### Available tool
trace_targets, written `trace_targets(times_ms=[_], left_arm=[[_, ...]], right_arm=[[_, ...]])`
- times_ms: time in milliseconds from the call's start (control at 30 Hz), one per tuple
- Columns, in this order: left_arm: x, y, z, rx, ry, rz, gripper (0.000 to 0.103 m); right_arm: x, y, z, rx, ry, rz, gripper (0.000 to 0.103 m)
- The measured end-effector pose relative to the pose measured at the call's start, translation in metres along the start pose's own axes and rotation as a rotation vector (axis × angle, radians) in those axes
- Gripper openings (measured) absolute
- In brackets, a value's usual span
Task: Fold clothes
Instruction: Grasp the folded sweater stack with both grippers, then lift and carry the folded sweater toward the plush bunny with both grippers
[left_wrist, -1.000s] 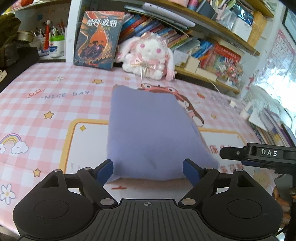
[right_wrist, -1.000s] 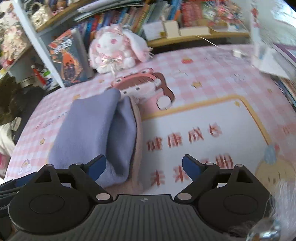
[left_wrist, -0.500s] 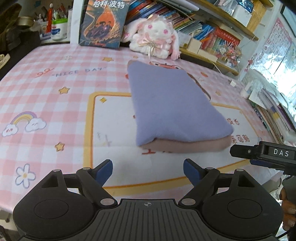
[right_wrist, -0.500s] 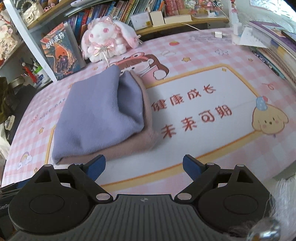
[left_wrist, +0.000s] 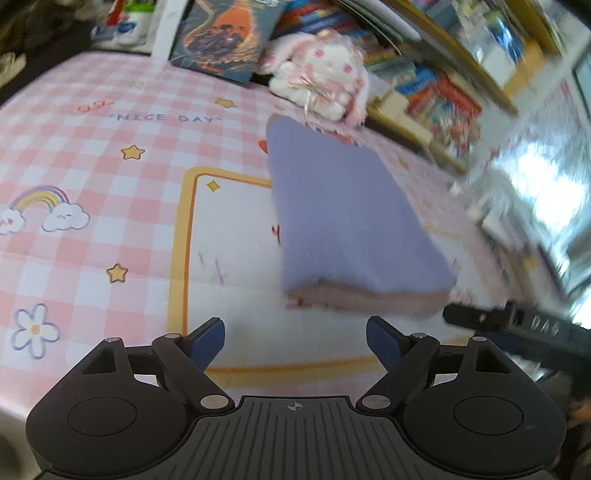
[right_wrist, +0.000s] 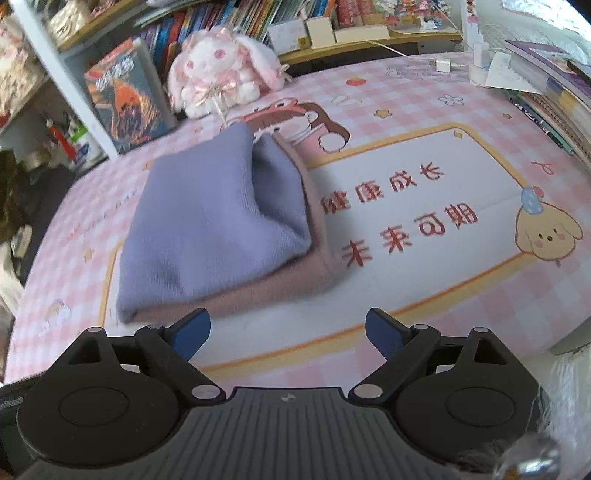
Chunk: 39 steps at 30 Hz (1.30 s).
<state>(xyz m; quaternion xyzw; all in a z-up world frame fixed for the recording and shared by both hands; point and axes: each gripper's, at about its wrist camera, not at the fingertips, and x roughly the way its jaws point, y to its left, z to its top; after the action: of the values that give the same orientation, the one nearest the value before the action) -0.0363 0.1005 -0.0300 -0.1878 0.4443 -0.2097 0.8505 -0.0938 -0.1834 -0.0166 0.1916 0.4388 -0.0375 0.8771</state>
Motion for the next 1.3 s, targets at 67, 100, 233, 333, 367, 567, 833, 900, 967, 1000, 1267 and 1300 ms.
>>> trace_targets(times_ms=[67,100,233,333,367,567,833,900,967,1000,1267,1300], left_arm=[[0.004,0.009,0.01,-0.074,-0.017,-0.031,0.084],[0.006,0.013,0.014,-0.112,-0.025,-0.045,0.084],[0.018,0.012,0.032,-0.11,-0.028,-0.031,0.083],[0.026,0.009,0.042,-0.119,-0.035,-0.023,0.084],[0.03,0.009,0.044,-0.125,-0.032,-0.019,0.084],[0.049,0.014,0.056,-0.187,-0.008,-0.006,0.082],[0.071,0.02,0.066,-0.315,0.03,-0.051,0.054],[0.075,0.02,0.067,-0.334,0.032,-0.053,0.052],[0.079,0.02,0.068,-0.352,0.034,-0.055,0.052],[0.081,0.019,0.069,-0.361,0.035,-0.055,0.052],[0.087,0.006,0.074,-0.348,0.02,-0.018,0.04],[0.085,-0.005,0.076,-0.297,0.016,0.008,0.038]], right_arm=[[0.007,-0.005,0.01,0.04,0.016,0.013,0.091],[0.01,-0.007,0.015,0.061,0.024,0.019,0.091],[0.02,-0.012,0.036,0.099,0.033,0.036,0.091],[0.03,-0.013,0.049,0.093,0.024,0.033,0.091],[0.034,-0.013,0.053,0.092,0.03,0.033,0.091],[0.057,-0.022,0.071,0.115,0.089,0.098,0.089],[0.087,-0.041,0.084,0.231,0.203,0.263,0.06],[0.095,-0.044,0.087,0.245,0.229,0.283,0.058],[0.1,-0.045,0.09,0.246,0.241,0.303,0.056],[0.102,-0.045,0.093,0.242,0.245,0.309,0.056],[0.101,-0.031,0.106,0.066,0.186,0.317,0.033],[0.096,-0.024,0.107,0.0,0.15,0.309,0.031]])
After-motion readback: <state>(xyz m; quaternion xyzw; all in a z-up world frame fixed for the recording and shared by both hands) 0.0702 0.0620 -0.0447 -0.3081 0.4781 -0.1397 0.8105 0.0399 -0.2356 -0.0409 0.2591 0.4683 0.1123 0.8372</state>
